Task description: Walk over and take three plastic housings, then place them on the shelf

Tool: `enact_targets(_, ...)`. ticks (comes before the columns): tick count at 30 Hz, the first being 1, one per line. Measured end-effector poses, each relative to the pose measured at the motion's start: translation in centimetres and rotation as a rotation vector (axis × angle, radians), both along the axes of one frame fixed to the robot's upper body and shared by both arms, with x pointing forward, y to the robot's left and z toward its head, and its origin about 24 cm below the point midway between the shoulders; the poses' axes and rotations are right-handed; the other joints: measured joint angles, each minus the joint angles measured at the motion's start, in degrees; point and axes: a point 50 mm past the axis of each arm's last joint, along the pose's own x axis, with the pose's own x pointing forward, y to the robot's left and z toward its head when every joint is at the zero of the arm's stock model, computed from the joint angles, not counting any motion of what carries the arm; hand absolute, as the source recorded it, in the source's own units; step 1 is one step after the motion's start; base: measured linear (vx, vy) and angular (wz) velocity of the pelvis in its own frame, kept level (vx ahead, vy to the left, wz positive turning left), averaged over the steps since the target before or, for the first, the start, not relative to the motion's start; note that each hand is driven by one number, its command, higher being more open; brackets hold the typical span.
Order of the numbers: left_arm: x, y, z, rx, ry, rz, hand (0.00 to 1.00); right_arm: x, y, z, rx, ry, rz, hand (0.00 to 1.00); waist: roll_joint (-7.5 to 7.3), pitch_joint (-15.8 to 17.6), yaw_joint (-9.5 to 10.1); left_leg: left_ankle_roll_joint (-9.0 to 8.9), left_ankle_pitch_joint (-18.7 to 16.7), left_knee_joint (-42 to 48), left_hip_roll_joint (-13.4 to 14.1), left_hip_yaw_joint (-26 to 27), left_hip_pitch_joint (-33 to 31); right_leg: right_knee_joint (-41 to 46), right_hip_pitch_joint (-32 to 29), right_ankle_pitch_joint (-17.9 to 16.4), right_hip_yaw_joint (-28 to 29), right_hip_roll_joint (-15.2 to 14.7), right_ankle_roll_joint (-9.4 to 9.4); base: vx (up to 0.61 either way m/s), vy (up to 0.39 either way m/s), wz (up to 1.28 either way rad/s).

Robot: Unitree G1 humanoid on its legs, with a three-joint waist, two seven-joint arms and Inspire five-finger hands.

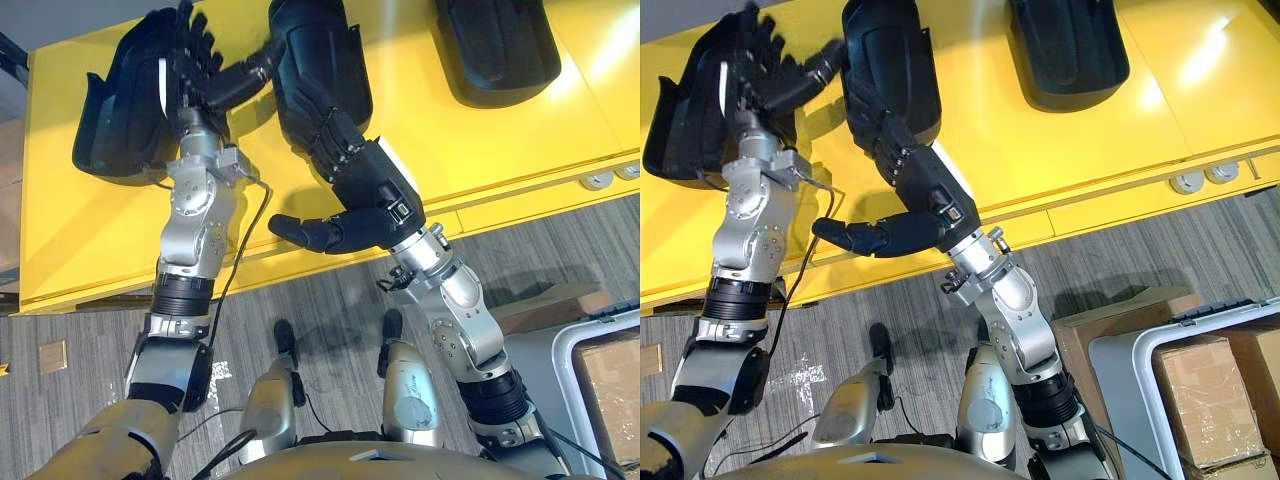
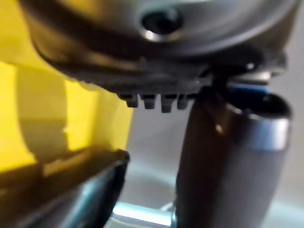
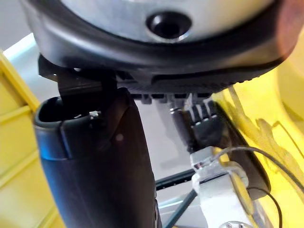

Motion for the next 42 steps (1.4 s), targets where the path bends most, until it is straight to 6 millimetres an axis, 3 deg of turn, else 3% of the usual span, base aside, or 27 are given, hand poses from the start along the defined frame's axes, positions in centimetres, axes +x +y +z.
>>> enact_targets(5,-4.2,-1.8,4.5,0.11,-0.311,-0.19,1.0,0.1,-0.5,0.0,-0.064,-0.04,-0.061,1.0,0.16,-0.1,-0.02,-0.08,-0.1,-0.2,-0.1,0.0,1.9,0.8,1.5,-0.6,0.2,-0.1,-0.18,0.01,-0.008,-0.02)
enact_targets(8,-6.6,-2.0,4.6,0.158,-0.402,-0.245,1.0,0.2,-1.5,0.4,-0.051,-0.083,-0.127,1.0,0.96,-0.6,-0.04,-0.11,-0.2,-0.2,-0.1,-0.4,3.1,0.7,3.0,-1.0,-0.5,-0.2,-0.13,-0.01,-0.015,0.09)
enact_targets(11,-8.0,-1.2,2.2,0.167,-0.359,-0.242,1.0,0.5,-3.2,1.0,-0.031,-0.119,-0.217,1.0,2.56,-1.9,0.4,-0.13,-0.3,-0.4,-0.1,-1.2,3.7,0.4,4.3,-1.5,-1.5,-0.4,0.02,-0.01,-0.007,0.13)
enact_targets(14,-8.7,1.2,-2.0,0.105,-0.206,-0.15,1.0,0.7,-5.0,1.5,-0.045,-0.167,-0.334,1.0,4.44,-4.3,1.32,-0.09,0.1,-1.0,-0.1,-2.4,3.7,-0.5,5.5,-1.3,-3.3,-0.6,0.26,0.01,-0.008,0.24)
enact_targets(17,-9.8,3.4,-5.9,0.037,-0.06,-0.055,1.0,0.9,-6.1,1.9,-0.024,-0.176,-0.423,1.0,4.54,-5.5,2.49,-0.2,0.4,-1.2,-0.1,-4.9,3.7,-1.3,7.6,-1.3,-6.0,-0.7,0.35,0.02,-0.008,0.39)
enact_targets(20,-11.2,4.2,-9.1,0.052,0.075,0.004,1.0,1.9,-6.3,2.0,-0.044,-0.172,-0.502,1.0,3.63,-7.1,5.06,-0.23,0.8,-1.5,-0.3,-7.5,3.5,-2.4,9.7,-1.4,-8.6,-0.9,0.51,0.02,-0.002,0.43)
enact_targets(24,-12.9,4.4,-10.7,0.084,0.147,0.02,1.0,4.5,-6.1,1.7,-0.096,-0.119,-0.562,1.0,2.67,-8.0,7.36,-0.11,2.0,-3.3,-0.6,-10.4,3.3,-3.2,11.4,-1.5,-11.8,-1.2,0.51,-0.02,-0.011,0.45)
enact_targets(29,-14.6,4.4,-12.5,0.096,0.203,-0.022,1.0,7.5,-6.5,0.3,-0.346,-0.083,-0.655,1.0,2.67,-8.0,10.96,0.36,3.0,-3.6,-1.6,-13.0,2.2,-3.2,12.3,-1.6,-14.3,-2.1,0.84,-0.03,-0.005,0.29)
enact_targets(31,-14.9,4.2,-12.8,0.105,0.21,-0.051,1.0,8.2,-6.5,0.3,-0.428,-0.104,-0.668,1.0,2.67,-8.0,11.05,0.38,3.4,-3.6,-1.8,-14.0,1.7,-3.2,12.5,-1.5,-15.3,-2.2,0.94,-0.03,-0.024,0.25)
enact_targets(35,-15.7,3.1,-13.5,0.097,0.199,-0.161,1.0,9.4,-6.7,1.4,-0.619,-0.21,-0.702,1.0,2.55,-8.0,12.47,0.26,3.7,-3.7,-1.8,-15.0,1.4,-3.2,13.0,-1.5,-16.4,-2.2,1.02,-0.04,-0.039,0.13)
enact_targets(42,-16.2,3.0,-13.0,0.094,0.123,-0.198,1.0,9.9,-4.6,3.1,-0.875,-0.53,-0.674,1.0,1.33,-6.9,14.02,0.85,3.7,-3.7,-1.6,-15.4,0.1,-3.3,12.5,-2.0,-17.3,-2.1,0.77,-0.04,-0.039,0.06)
